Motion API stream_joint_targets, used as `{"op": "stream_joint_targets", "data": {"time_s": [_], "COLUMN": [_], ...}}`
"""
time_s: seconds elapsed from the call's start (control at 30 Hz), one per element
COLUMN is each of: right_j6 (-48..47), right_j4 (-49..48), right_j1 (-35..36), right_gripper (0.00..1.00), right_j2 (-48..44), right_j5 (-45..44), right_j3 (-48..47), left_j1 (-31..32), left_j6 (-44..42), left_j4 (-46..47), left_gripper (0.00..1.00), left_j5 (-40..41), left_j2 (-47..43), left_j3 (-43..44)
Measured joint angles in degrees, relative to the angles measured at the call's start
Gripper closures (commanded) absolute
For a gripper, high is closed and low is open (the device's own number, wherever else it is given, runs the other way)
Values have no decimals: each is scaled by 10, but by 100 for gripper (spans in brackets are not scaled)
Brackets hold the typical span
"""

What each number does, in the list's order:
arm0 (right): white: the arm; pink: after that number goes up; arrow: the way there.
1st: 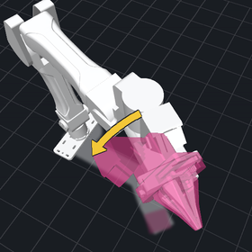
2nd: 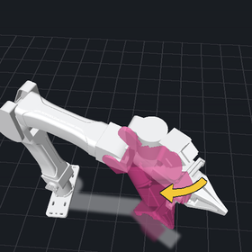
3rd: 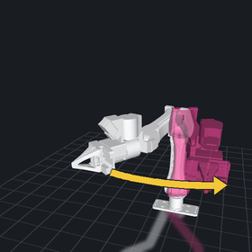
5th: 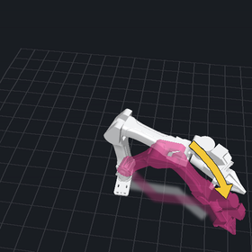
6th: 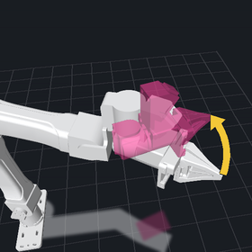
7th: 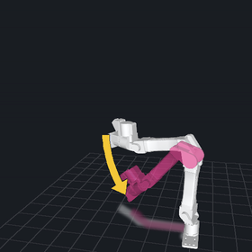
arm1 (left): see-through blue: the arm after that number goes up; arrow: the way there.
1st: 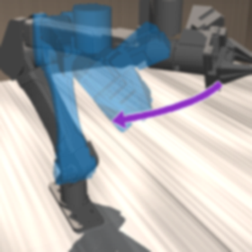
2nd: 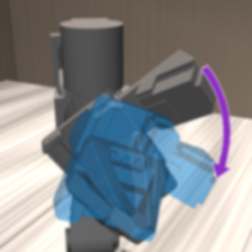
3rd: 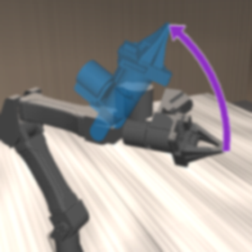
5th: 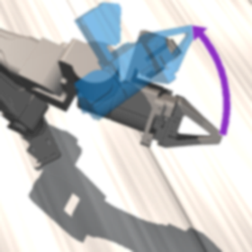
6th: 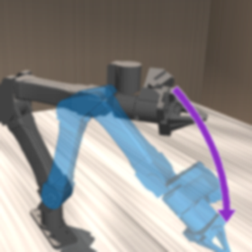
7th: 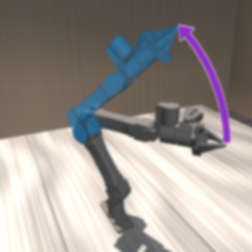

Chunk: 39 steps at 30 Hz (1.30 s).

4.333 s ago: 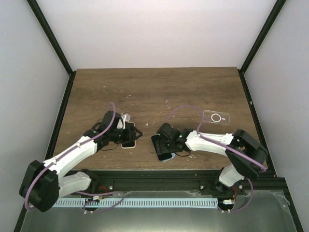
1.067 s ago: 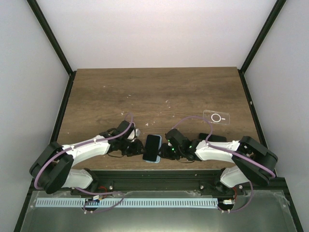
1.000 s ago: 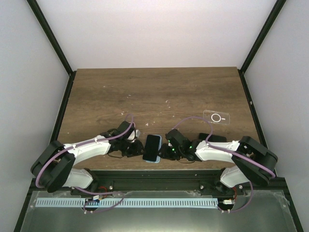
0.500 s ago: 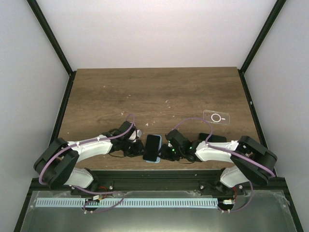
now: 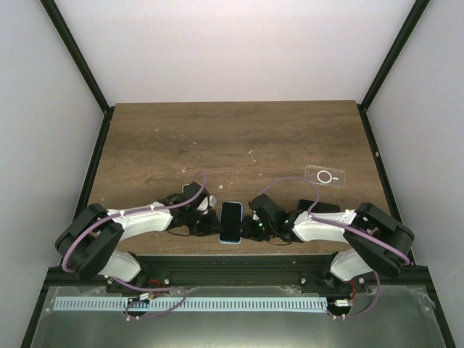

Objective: Put the phone into the phone case

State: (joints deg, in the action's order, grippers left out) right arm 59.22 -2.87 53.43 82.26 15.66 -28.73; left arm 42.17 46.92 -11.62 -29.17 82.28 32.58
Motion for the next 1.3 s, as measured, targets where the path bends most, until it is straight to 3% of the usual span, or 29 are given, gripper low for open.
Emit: {"op": "stream_joint_targets", "data": {"time_s": [0.53, 0.73, 0.93, 1.3], "right_j6": [5, 6, -3, -28], "right_j4": [-5, -2, 13, 19], "right_j1": [-5, -7, -7, -42], "right_gripper": [84, 83, 72, 59], "right_j2": [3, 4, -4, -42], "right_j5": [7, 4, -14, -15], "right_j3": [4, 4, -1, -2], "left_j1": [9, 9, 10, -59], "left_j6": [14, 27, 19, -19], "left_j4": [1, 7, -14, -17], "left_gripper": [85, 71, 62, 65], "left_j5": [17, 19, 36, 30], "left_j2": [0, -4, -22, -43], "left_j3": [1, 0, 19, 36]}}
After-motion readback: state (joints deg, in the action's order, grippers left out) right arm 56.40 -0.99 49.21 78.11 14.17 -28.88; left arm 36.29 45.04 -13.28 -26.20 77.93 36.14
